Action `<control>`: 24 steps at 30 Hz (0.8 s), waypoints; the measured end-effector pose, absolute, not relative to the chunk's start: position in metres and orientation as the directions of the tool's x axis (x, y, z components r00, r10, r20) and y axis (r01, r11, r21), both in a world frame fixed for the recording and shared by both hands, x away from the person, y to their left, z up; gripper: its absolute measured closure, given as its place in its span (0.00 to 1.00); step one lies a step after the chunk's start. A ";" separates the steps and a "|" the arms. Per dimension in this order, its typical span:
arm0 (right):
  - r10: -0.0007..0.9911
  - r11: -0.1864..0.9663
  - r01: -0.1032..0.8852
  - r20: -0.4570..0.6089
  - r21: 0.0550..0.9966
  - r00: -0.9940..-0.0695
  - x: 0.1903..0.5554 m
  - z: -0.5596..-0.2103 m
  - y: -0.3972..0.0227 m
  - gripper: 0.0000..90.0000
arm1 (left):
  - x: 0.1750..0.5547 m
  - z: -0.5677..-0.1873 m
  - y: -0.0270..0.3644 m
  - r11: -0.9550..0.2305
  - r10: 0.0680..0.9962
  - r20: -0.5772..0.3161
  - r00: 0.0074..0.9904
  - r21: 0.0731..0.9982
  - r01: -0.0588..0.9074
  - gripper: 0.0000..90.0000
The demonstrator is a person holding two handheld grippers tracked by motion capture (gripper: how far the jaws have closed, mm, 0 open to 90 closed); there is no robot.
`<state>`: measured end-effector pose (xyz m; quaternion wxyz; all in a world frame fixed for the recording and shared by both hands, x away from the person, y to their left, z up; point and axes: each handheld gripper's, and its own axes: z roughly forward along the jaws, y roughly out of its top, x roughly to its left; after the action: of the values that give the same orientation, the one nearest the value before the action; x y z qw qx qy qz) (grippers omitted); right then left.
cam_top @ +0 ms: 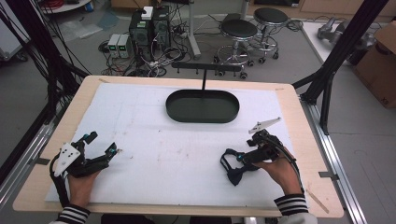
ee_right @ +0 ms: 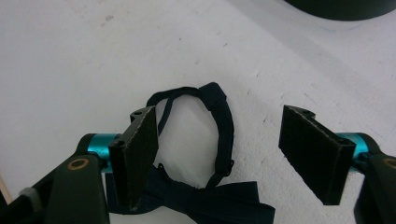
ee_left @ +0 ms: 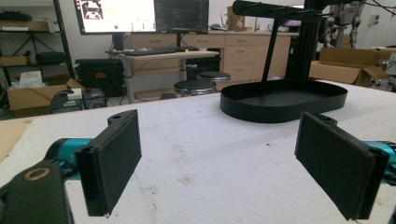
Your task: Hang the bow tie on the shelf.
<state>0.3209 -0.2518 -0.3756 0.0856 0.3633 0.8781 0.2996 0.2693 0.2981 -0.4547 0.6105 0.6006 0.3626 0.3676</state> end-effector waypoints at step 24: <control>0.716 0.587 0.648 0.061 0.485 -0.695 0.322 -0.406 -0.245 0.56 | 0.269 -0.455 0.298 0.009 0.884 0.000 0.467 1.000 -0.017 0.17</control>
<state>0.3220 -0.2448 -0.4056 0.0708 0.3840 0.8881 0.2426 0.2689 0.2982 -0.4549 0.6112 0.5999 0.3616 0.3684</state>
